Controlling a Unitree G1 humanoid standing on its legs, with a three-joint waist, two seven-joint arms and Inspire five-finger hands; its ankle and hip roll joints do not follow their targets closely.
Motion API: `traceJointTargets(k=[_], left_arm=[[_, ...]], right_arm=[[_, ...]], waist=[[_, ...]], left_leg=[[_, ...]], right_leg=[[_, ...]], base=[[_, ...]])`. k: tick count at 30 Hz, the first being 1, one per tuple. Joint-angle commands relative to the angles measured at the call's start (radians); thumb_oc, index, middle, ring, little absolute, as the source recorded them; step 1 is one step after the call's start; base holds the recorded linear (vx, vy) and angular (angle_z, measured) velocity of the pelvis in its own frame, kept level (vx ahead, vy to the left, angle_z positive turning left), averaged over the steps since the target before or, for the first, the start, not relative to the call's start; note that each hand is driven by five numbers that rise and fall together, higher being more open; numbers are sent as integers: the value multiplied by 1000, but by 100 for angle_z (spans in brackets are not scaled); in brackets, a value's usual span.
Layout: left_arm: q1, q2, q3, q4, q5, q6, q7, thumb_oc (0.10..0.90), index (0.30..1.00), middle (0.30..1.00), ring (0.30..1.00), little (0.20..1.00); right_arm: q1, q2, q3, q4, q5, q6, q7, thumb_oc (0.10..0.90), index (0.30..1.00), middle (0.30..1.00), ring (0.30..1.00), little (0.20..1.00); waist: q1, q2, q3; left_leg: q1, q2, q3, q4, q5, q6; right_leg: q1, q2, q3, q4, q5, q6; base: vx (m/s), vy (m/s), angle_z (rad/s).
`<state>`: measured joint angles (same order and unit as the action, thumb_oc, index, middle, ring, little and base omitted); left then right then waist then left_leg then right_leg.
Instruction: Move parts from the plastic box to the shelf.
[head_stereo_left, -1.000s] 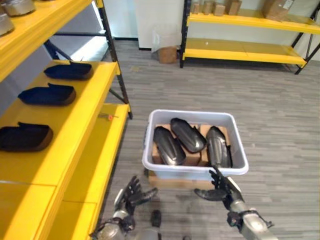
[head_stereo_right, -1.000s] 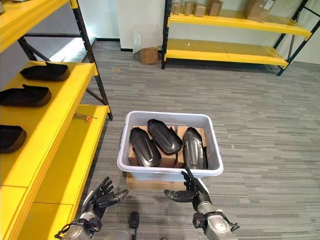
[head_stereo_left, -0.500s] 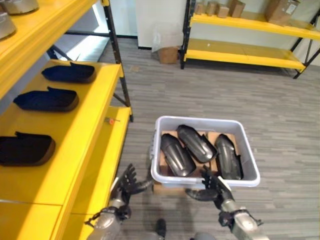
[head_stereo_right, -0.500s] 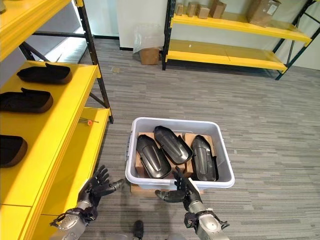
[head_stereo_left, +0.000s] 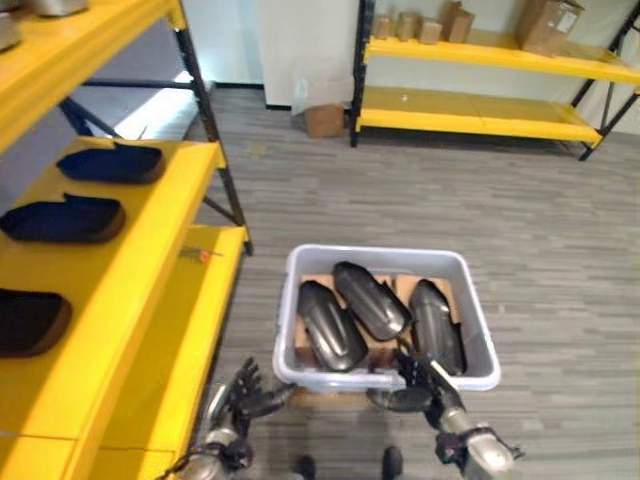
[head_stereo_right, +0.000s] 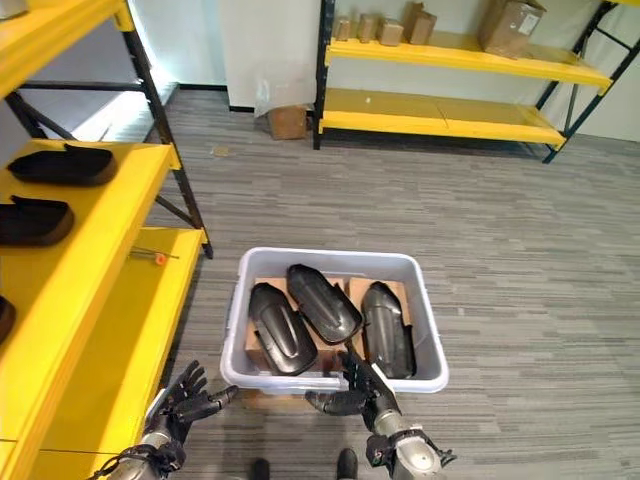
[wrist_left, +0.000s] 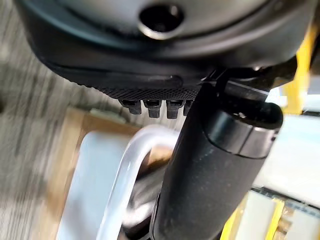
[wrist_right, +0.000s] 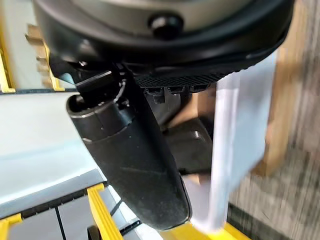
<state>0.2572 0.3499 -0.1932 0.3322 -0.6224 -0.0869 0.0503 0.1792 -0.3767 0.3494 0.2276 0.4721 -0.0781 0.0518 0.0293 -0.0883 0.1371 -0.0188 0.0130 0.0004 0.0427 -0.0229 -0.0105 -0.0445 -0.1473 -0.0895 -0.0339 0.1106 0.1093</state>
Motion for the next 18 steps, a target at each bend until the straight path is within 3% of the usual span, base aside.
traceJointTargets(k=[1, 5, 11, 14, 18], left_arm=[[-69, 0, 1, -90, -11, -84, -35, 900, 1000, 1000, 1000, 1000], [-57, -3, 17, -93, -6, -85, -39, 900, 1000, 1000, 1000, 1000], [-11, -11, 57, -101, 9, -88, -75, 900, 1000, 1000, 1000, 1000], [-6, -9, 57, -99, 9, -87, -86, 900, 1000, 1000, 1000, 1000], [-10, 4, 44, -111, -1, -92, -93, 900, 1000, 1000, 1000, 1000]], right_arm=[[-54, -72, -40, -140, -4, -95, 15, 900, 1000, 1000, 1000, 1000], [-52, -106, -70, -202, -35, -113, 14, 900, 1000, 1000, 1000, 1000], [-71, -219, -259, -409, -233, -199, -51, 900, 1000, 1000, 1000, 1000], [-82, -233, -286, -417, -271, -207, -69, 900, 1000, 1000, 1000, 1000], [-186, -295, -291, -385, -439, -212, -151, 900, 1000, 1000, 1000, 1000]], waist=[[8, 47, -56], [7, 52, -56], [-4, 72, -54], [-4, 77, -54], [7, 88, -33]], left_leg=[[67, 166, -29, -76, 77, -52], [60, 188, -29, -95, 112, -62], [57, 213, -17, -122, 151, -78], [54, 214, -17, -122, 150, -78], [32, 209, -16, -121, 142, -77]], right_leg=[[-75, 13, -19, 187, -114, -6], [-85, 31, -30, 203, -132, -15], [-100, 48, -43, 223, -148, -20], [-106, 47, -44, 226, -150, -20], [-130, 38, -49, 233, -148, -17]], base=[[42, -140, 0], [40, -155, -7], [41, -86, -1], [0, 0, 0], [-33, 8, 0]])
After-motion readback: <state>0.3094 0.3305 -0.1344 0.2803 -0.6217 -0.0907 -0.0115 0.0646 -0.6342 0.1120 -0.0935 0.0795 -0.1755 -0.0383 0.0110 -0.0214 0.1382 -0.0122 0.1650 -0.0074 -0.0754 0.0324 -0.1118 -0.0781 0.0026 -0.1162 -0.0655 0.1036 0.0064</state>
